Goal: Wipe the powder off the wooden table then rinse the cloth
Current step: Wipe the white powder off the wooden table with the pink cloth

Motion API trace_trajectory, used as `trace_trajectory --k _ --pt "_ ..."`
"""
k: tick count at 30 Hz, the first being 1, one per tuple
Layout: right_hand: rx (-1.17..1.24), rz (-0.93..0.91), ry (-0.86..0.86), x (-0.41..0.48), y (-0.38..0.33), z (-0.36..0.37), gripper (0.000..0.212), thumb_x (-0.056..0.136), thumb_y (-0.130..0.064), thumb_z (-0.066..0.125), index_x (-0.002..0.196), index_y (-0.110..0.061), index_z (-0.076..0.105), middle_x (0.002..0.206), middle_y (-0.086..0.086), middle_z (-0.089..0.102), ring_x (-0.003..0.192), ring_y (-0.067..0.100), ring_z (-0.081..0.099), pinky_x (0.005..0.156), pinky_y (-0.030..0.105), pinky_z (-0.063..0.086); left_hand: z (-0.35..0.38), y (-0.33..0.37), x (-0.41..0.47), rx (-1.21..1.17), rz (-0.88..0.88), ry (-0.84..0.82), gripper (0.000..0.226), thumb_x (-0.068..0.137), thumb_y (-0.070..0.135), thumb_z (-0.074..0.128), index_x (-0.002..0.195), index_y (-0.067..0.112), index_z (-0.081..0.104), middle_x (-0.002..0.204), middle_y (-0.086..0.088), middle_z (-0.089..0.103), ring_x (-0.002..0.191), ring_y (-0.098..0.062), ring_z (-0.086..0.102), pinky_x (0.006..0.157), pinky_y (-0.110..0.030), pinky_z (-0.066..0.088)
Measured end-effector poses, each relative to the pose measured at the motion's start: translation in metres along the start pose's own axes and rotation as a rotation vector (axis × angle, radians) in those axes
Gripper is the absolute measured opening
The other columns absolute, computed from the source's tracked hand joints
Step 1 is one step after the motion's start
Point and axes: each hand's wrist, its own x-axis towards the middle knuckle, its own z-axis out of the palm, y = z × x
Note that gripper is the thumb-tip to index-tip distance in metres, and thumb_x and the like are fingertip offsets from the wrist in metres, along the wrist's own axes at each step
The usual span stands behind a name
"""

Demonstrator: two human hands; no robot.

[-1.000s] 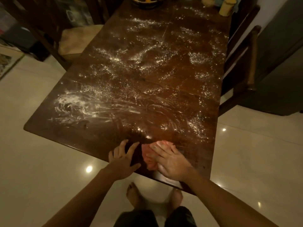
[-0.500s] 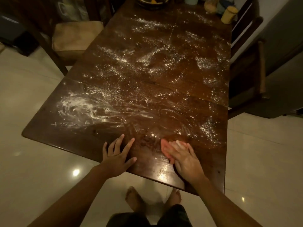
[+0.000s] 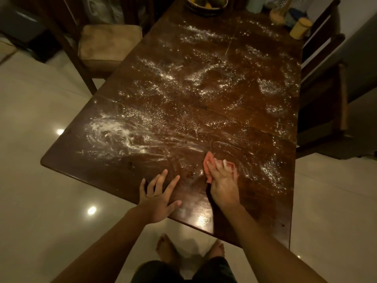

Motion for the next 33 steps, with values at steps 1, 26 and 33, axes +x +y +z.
trace_trajectory --k 1,26,33 --pt "0.011 -0.051 0.009 0.002 -0.014 0.004 0.067 0.094 -0.019 0.044 0.157 -0.036 0.029 0.165 -0.006 0.030 0.154 0.027 0.019 0.124 0.060 0.007 0.000 0.000 0.000 -0.002 -0.001 -0.006 0.079 0.083 0.080 0.019 0.149 0.052 -0.014 0.159 0.003 -0.031 0.149 -0.024 -0.020 0.113 -0.059 -0.016" --pt "0.038 -0.255 -0.107 -0.020 -0.007 0.004 0.064 0.096 -0.033 0.028 0.156 -0.051 0.019 0.165 -0.024 0.009 0.156 0.019 0.009 0.123 0.058 -0.004 -0.002 -0.003 0.000 -0.012 -0.041 -0.030 0.145 0.045 0.084 0.051 0.148 0.027 -0.034 0.160 0.006 -0.030 0.150 -0.023 -0.015 0.114 -0.056 -0.016" --pt "-0.088 -0.983 -0.244 -0.016 0.032 0.012 0.045 0.101 -0.033 0.040 0.143 -0.048 0.048 0.162 -0.021 0.030 0.156 0.013 0.012 0.123 0.059 0.003 -0.006 0.013 -0.005 -0.035 -0.152 0.011 0.149 0.054 0.058 0.081 0.149 0.028 -0.029 0.162 0.006 -0.024 0.150 -0.021 -0.013 0.116 -0.055 -0.015"
